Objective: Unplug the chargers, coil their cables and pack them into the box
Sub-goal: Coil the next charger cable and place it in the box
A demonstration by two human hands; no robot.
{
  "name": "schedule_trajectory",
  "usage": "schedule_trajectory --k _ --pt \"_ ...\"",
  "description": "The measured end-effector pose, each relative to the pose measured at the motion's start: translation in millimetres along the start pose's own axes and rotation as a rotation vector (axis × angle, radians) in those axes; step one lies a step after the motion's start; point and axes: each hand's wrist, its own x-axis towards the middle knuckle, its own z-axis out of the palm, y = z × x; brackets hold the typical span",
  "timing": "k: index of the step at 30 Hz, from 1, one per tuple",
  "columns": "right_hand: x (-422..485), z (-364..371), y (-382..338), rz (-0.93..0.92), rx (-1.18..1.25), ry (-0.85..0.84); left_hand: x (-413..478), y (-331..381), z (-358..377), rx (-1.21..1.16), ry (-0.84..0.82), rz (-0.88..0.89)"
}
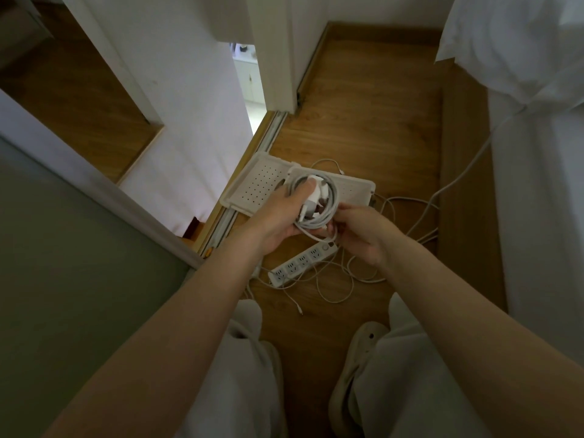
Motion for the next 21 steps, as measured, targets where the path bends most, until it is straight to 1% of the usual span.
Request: schedule_trajectory --k 2,3,4,5,6,8,10,12,14,17,18,21 --pt "2 2 4 -0.079 -0.169 0.178 2 -4 5 0.087 0.047 0.014" --pt "1 4 5 -0.108 -0.159 0.23 4 -5 6 0.129 0.08 0.023" --pt "-1 7 6 -0.141 -0.105 0.246 5 -6 8 0.157 0.11 0.035" --pt "-4 11 6 -0.195 -0.065 0.244 7 -5 8 0.166 0.131 0.046" --pt "-7 13 5 -0.263 -0.075 0.242 7 -4 9 0.156 0.141 0.057" --pt "-14 18 4 -0.405 -0.152 0.204 7 -1 7 0.106 0.135 0.072" --pt "-18 20 4 -0.499 -0.241 0.148 7 0 4 0.074 0.126 0.085" --pt "-16 19 7 -0.572 -0.379 0.116 6 0 2 0.086 0.142 0.105" --pt "-13 17 10 -0.59 -0.434 0.095 5 -1 2 0.113 0.176 0.12" --pt "-11 15 7 -0.498 -0.365 0.086 4 -3 1 0.167 0.196 0.138" --pt "-10 14 6 -0.477 -0.384 0.097 3 -3 1 0.202 0.199 0.15" --pt "-9 10 7 -0.516 -0.569 0.146 2 -4 -1 0.301 0.189 0.188"
